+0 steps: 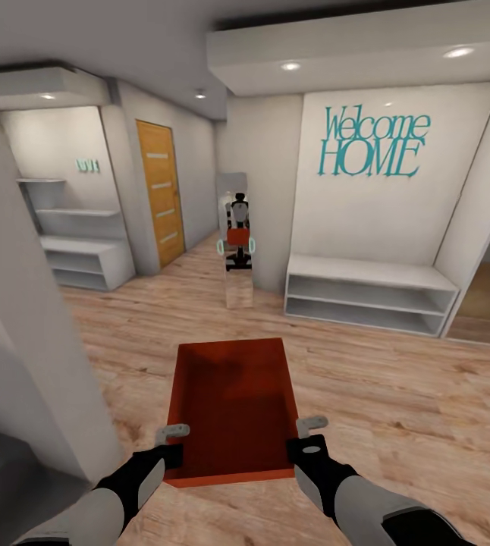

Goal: Move the two storage containers from the living room to the garage. In the garage, place one container on the floor and stack the other container on top of it (either order is fine).

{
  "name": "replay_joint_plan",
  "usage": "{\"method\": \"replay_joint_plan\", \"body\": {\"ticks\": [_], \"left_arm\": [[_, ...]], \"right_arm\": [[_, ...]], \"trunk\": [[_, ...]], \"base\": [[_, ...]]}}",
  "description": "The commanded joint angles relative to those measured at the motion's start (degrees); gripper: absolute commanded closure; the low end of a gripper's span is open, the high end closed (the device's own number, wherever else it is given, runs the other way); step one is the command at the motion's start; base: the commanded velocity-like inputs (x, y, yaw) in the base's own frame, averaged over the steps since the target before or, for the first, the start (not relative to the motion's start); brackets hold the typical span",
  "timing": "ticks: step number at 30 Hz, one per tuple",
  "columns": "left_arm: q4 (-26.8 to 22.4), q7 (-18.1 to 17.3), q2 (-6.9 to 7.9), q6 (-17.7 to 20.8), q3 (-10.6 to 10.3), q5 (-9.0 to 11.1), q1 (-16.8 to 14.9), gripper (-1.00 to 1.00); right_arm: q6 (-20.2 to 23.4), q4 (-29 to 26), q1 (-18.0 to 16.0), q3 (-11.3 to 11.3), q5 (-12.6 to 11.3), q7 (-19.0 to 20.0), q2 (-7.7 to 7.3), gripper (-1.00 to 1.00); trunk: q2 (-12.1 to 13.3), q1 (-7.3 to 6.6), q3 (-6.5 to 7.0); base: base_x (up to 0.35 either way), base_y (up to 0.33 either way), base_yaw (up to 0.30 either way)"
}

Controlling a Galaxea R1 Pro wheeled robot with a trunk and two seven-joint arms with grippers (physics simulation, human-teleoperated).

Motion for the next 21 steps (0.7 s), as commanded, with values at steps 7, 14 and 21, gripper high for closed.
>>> {"method": "replay_joint_plan", "body": {"ticks": [7, 14, 21], "left_arm": [[-1.14, 0.46, 2.76, 0.35, 0.71, 0.69, -0.04, 1.0], [-1.14, 0.46, 2.79, 0.35, 0.68, 0.69, -0.04, 1.0], [-1.14, 0.46, 2.84, 0.35, 0.7, 0.69, -0.04, 1.0]], "right_arm": [[0.15, 0.24, -0.04, -0.59, -0.29, -0.64, 0.01, 1.0], [0.15, 0.24, -0.04, -0.59, -0.29, -0.64, 0.01, 1.0], [0.15, 0.23, -0.04, -0.59, -0.29, -0.64, 0.01, 1.0]], "trunk": [[-0.13, 0.07, -0.13], [-0.13, 0.07, -0.13], [-0.13, 0.07, -0.13]], "base": [[0.321, 0.0, 0.0], [0.321, 0.0, 0.0], [0.321, 0.0, 0.0]]}}
